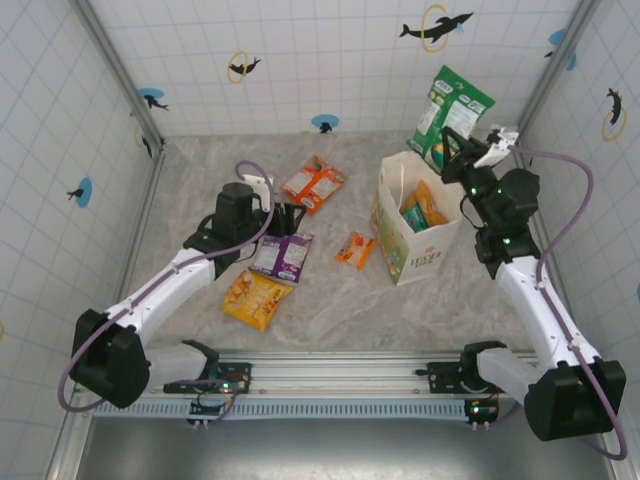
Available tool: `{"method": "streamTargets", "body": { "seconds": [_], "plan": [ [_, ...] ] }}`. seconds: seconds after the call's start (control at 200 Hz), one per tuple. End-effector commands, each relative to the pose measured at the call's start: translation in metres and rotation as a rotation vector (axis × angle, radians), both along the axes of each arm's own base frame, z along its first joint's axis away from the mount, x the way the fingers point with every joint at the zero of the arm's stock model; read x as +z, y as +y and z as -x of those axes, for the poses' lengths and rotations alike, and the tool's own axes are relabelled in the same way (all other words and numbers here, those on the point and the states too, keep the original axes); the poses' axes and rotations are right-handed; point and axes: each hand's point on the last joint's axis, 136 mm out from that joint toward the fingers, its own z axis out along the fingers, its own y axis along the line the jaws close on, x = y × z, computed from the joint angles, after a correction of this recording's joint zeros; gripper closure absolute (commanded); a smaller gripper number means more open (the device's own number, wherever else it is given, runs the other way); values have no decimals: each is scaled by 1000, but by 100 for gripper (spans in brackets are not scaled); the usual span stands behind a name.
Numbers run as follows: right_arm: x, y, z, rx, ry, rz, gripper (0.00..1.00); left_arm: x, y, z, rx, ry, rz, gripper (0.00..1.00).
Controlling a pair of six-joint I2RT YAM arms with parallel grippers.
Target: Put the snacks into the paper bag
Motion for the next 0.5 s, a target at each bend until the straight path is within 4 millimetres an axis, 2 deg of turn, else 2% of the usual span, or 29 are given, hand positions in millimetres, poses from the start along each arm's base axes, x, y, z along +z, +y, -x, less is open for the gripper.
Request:
{"method": "streamTargets", "body": {
  "seconds": [0.0, 0.19, 0.37, 0.435, 0.495],
  "plan": [
    [-9, 10, 11, 16, 6, 84, 83, -5, -9, 2, -27, 29, 39, 26],
    [-41, 11, 13, -8, 83, 145, 83, -19, -14, 0, -23, 95, 52, 26],
    [-59, 13, 16, 1, 124, 176, 81, -36, -20, 1, -35, 186, 57, 29],
    [-61, 14, 17, 5, 131, 185, 78, -41, -20, 2, -34, 202, 55, 29],
    [-62, 15, 17, 6, 133, 188, 70, -40, -22, 2, -38, 201, 55, 29]
  ]
}}
